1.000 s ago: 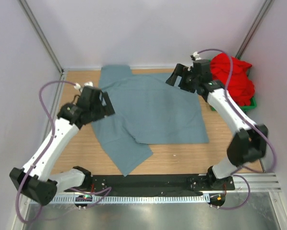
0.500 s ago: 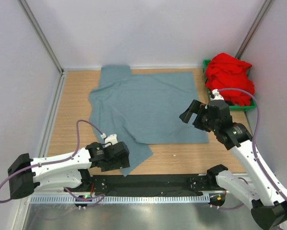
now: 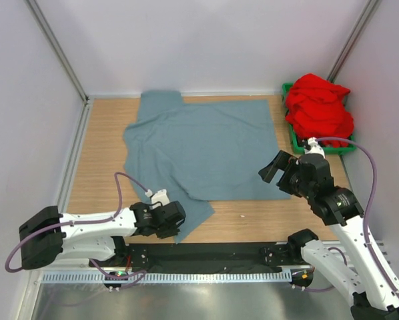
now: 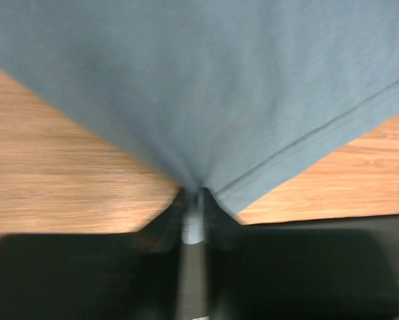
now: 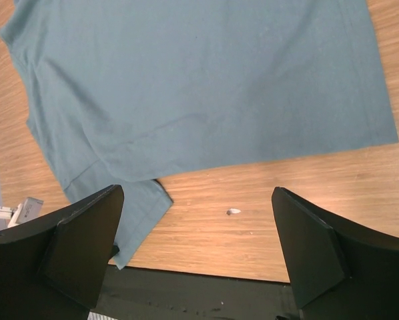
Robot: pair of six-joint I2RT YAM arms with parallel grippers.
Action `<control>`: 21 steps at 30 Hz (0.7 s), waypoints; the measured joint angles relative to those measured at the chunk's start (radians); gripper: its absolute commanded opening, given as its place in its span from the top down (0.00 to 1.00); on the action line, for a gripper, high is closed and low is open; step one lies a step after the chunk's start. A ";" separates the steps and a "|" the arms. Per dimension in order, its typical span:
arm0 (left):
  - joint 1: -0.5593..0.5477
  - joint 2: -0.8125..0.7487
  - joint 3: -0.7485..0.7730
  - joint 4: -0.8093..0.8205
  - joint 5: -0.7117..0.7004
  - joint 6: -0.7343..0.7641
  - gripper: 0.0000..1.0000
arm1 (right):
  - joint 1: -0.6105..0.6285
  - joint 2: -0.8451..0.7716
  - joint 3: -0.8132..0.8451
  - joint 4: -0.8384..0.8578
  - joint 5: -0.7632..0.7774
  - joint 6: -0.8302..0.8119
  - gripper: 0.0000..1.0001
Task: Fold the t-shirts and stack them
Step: Fold the tshirt
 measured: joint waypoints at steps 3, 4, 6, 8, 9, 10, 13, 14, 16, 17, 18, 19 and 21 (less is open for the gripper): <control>-0.004 0.024 0.003 0.034 -0.002 0.003 1.00 | 0.000 -0.021 -0.041 -0.003 0.003 0.012 0.00; -0.005 0.025 0.002 0.038 -0.001 0.003 1.00 | 0.000 -0.027 -0.057 -0.007 0.008 0.018 0.00; -0.007 0.006 -0.001 0.028 -0.004 -0.001 1.00 | 0.000 -0.034 -0.087 -0.030 0.027 0.039 0.00; -0.008 -0.047 -0.003 -0.016 -0.014 -0.015 1.00 | 0.000 -0.037 -0.119 -0.054 0.045 0.059 0.00; -0.008 -0.093 -0.003 -0.047 -0.023 -0.023 1.00 | 0.000 -0.037 -0.138 -0.067 0.053 0.069 0.00; -0.008 -0.153 -0.003 -0.087 -0.033 -0.034 1.00 | 0.001 -0.037 -0.159 -0.080 0.061 0.080 0.00; -0.008 -0.358 0.023 -0.230 -0.083 -0.063 1.00 | 0.002 -0.036 -0.221 -0.098 0.075 0.105 0.00; -0.008 -0.417 0.044 -0.284 -0.102 -0.071 1.00 | 0.003 -0.036 -0.246 -0.095 0.077 0.113 0.00; -0.008 -0.507 0.095 -0.381 -0.140 -0.085 1.00 | 0.005 -0.028 -0.298 -0.081 0.077 0.133 0.00; -0.008 -0.548 0.123 -0.429 -0.161 -0.093 1.00 | 0.005 -0.018 -0.322 -0.072 0.078 0.144 0.00; -0.008 -0.583 0.149 -0.478 -0.180 -0.098 1.00 | 0.005 -0.007 -0.340 -0.060 0.080 0.152 0.00; -0.008 -0.611 0.170 -0.524 -0.197 -0.101 0.99 | 0.005 0.019 -0.362 -0.042 0.088 0.167 0.00; -0.008 -0.655 0.197 -0.591 -0.224 -0.106 0.99 | 0.005 0.064 -0.390 -0.001 0.096 0.189 0.00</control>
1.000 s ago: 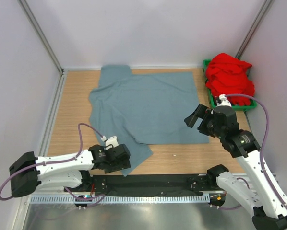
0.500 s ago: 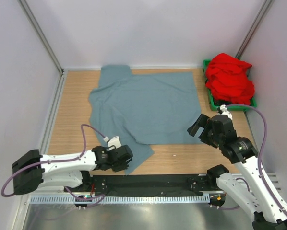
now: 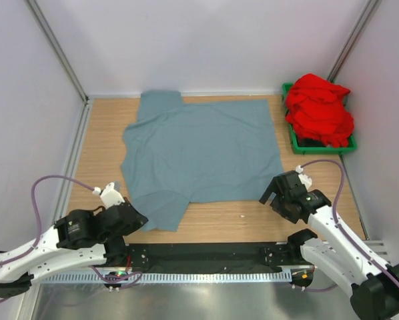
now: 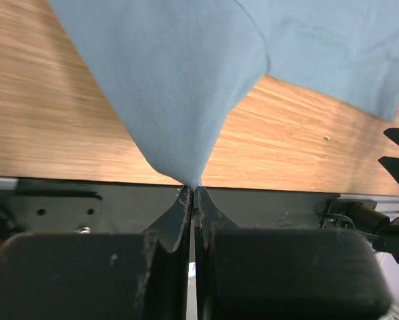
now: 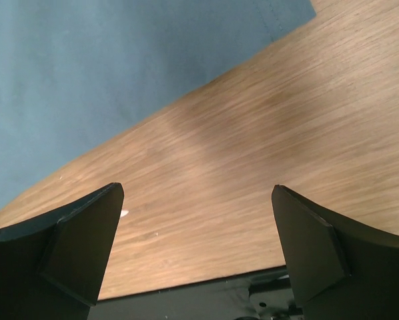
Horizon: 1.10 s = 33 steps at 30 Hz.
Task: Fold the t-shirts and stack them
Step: Fold the tshirt
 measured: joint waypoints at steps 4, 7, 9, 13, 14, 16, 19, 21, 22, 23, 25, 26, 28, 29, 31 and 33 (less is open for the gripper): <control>0.000 -0.039 0.010 -0.074 -0.019 -0.010 0.99 | -0.002 0.088 -0.027 0.077 0.026 0.039 0.00; 0.000 -0.048 0.010 -0.100 -0.019 -0.010 0.98 | -0.007 0.099 -0.029 0.100 0.074 0.062 0.02; 0.000 -0.048 0.011 -0.109 -0.022 -0.009 0.98 | -0.012 0.093 -0.030 0.103 0.110 0.076 0.04; 0.000 -0.047 0.020 -0.116 -0.028 -0.003 0.97 | -0.054 0.077 -0.048 0.134 0.142 0.082 0.08; 0.000 -0.047 0.022 -0.117 -0.030 0.000 0.97 | -0.079 0.087 -0.053 0.144 0.141 0.078 0.09; 0.000 -0.045 0.023 -0.120 -0.032 0.008 0.97 | -0.129 0.129 -0.059 0.174 0.133 0.067 0.15; 0.000 -0.040 0.023 -0.122 -0.034 0.012 0.97 | -0.182 0.206 -0.068 0.222 0.110 0.047 0.18; 0.000 -0.041 0.023 -0.122 -0.034 0.011 0.97 | -0.194 0.224 -0.066 0.249 0.106 0.036 0.19; 0.000 -0.042 0.023 -0.122 -0.035 0.010 0.97 | -0.199 0.230 -0.066 0.258 0.106 0.028 0.21; 0.000 -0.044 0.023 -0.122 -0.037 0.010 0.97 | -0.201 0.235 -0.064 0.265 0.106 0.023 0.21; 0.000 -0.050 0.023 -0.122 -0.042 0.010 0.97 | -0.205 0.249 -0.061 0.278 0.108 0.017 0.23; 0.000 -0.052 0.023 -0.122 -0.043 0.009 0.98 | -0.207 0.261 -0.057 0.287 0.109 0.012 0.24; 0.000 -0.051 0.023 -0.122 -0.045 0.009 0.99 | -0.209 0.276 -0.052 0.297 0.113 0.006 0.28; 0.000 -0.050 0.024 -0.122 -0.045 0.009 0.99 | -0.209 0.286 -0.049 0.305 0.115 0.002 0.30; 0.000 -0.048 0.024 -0.122 -0.045 0.008 1.00 | -0.209 0.301 -0.046 0.325 0.120 -0.003 0.42; 0.000 -0.046 0.024 -0.122 -0.046 0.006 1.00 | -0.209 0.320 -0.046 0.350 0.124 -0.008 0.64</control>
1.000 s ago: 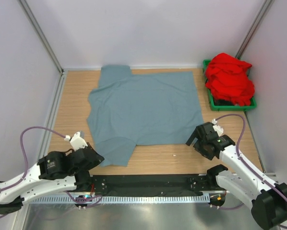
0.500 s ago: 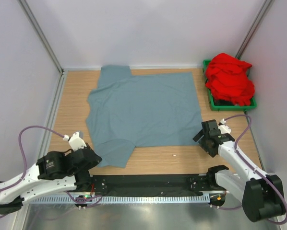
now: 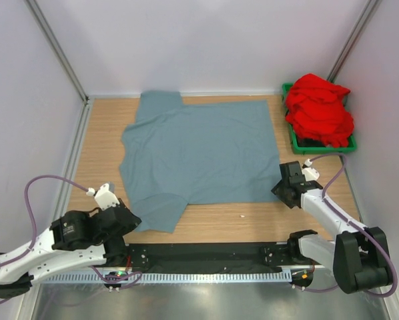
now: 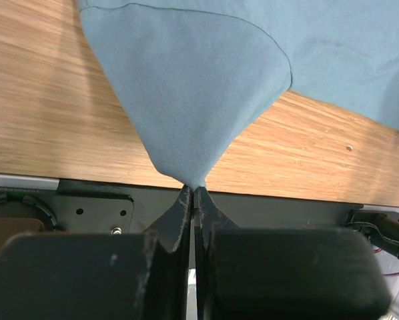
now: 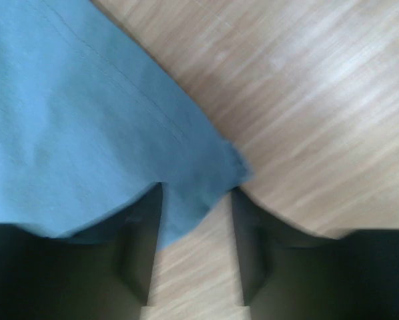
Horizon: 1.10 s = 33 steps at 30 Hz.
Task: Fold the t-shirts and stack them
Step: Fold the tshirt
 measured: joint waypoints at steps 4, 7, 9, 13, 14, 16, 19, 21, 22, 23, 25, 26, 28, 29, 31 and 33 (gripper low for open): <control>0.000 0.001 0.000 0.000 -0.001 -0.002 1.00 | -0.002 0.039 -0.004 0.074 0.000 -0.008 0.97; 0.000 0.001 0.001 -0.001 0.006 -0.005 1.00 | -0.002 0.033 -0.016 0.101 -0.014 -0.010 0.99; 0.000 0.001 0.002 -0.001 0.018 -0.008 1.00 | -0.002 0.010 -0.024 0.096 -0.033 -0.010 0.99; 0.000 0.006 0.002 -0.006 0.051 -0.016 1.00 | -0.002 -0.096 -0.028 0.006 -0.061 -0.011 0.99; 0.000 0.013 0.002 -0.007 0.063 -0.018 1.00 | -0.002 -0.129 -0.028 -0.017 -0.065 -0.011 0.99; 0.000 0.023 0.002 -0.008 0.079 -0.019 1.00 | -0.002 -0.208 -0.024 -0.070 -0.074 -0.011 0.99; 0.000 0.047 0.002 -0.008 0.107 -0.019 1.00 | -0.002 -0.313 -0.003 -0.156 -0.094 -0.007 0.99; 0.000 0.065 0.003 -0.009 0.119 -0.018 1.00 | -0.002 -0.350 0.015 -0.197 -0.105 -0.006 0.99; 0.000 0.077 0.004 -0.009 0.122 -0.015 1.00 | -0.002 -0.362 0.025 -0.219 -0.107 -0.007 0.99; 0.000 0.087 0.006 -0.010 0.122 -0.013 1.00 | -0.002 -0.373 0.032 -0.238 -0.108 -0.007 0.99; 0.000 0.117 0.028 -0.017 0.118 0.007 1.00 | -0.002 -0.391 0.037 -0.267 -0.109 -0.008 0.99; 0.000 0.135 0.049 -0.019 0.113 0.019 1.00 | -0.002 -0.398 0.037 -0.280 -0.111 -0.008 0.99; 0.000 0.182 0.106 -0.025 0.093 0.053 1.00 | -0.002 -0.401 0.037 -0.291 -0.111 -0.007 0.99; 0.000 0.214 0.140 -0.025 0.080 0.070 1.00 | -0.002 -0.399 0.037 -0.292 -0.111 -0.008 0.99; 0.000 0.282 0.203 -0.022 0.047 0.106 1.00 | -0.002 -0.375 0.048 -0.294 -0.112 -0.009 0.99; 0.011 0.354 0.264 -0.023 0.011 0.151 1.00 | -0.002 -0.331 0.081 -0.296 -0.114 -0.016 0.99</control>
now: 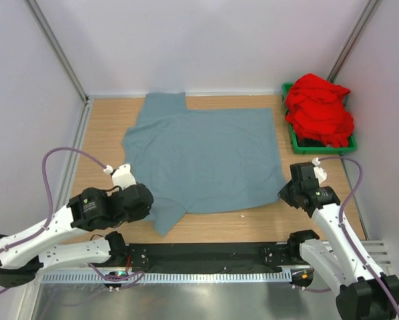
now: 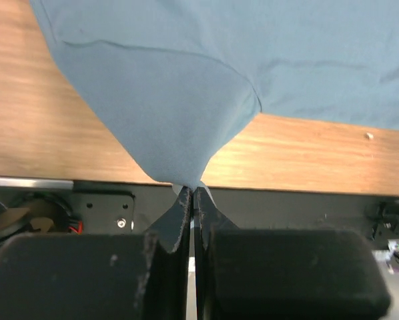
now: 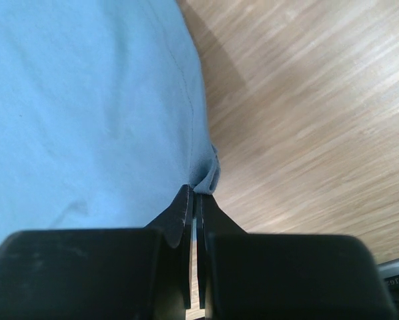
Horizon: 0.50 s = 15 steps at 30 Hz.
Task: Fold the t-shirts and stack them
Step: Fold the tshirt
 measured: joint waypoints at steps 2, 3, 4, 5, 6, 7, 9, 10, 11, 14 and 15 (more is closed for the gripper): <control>0.056 0.065 0.072 -0.001 -0.019 0.079 1.00 | 0.000 0.055 0.047 0.008 -0.002 -0.010 0.99; 0.087 0.087 0.102 0.003 -0.027 0.112 1.00 | 0.000 0.084 0.074 0.011 -0.003 -0.017 0.99; 0.139 0.118 0.137 0.005 -0.028 0.165 1.00 | 0.000 0.108 0.100 0.016 -0.002 -0.026 0.99; 0.207 0.142 0.163 0.014 -0.019 0.227 1.00 | 0.000 0.129 0.126 0.021 -0.001 -0.033 0.99; 0.273 0.160 0.185 0.023 -0.002 0.287 1.00 | 0.000 0.144 0.153 0.022 0.002 -0.042 0.99; 0.343 0.178 0.202 0.030 0.016 0.344 1.00 | 0.000 0.156 0.177 0.025 0.006 -0.052 0.99; 0.447 0.214 0.229 0.047 0.045 0.441 1.00 | 0.000 0.174 0.216 0.037 0.015 -0.067 0.99; 0.494 0.248 0.250 0.049 0.063 0.495 1.00 | 0.000 0.184 0.232 0.040 0.021 -0.076 0.99; 0.521 0.268 0.268 0.056 0.074 0.528 1.00 | 0.000 0.198 0.247 0.044 0.027 -0.085 0.99; 0.601 0.364 0.328 0.098 0.129 0.637 1.00 | 0.000 0.251 0.278 0.059 0.039 -0.109 0.99; 0.630 0.394 0.347 0.117 0.153 0.669 1.00 | 0.000 0.268 0.282 0.065 0.040 -0.114 0.99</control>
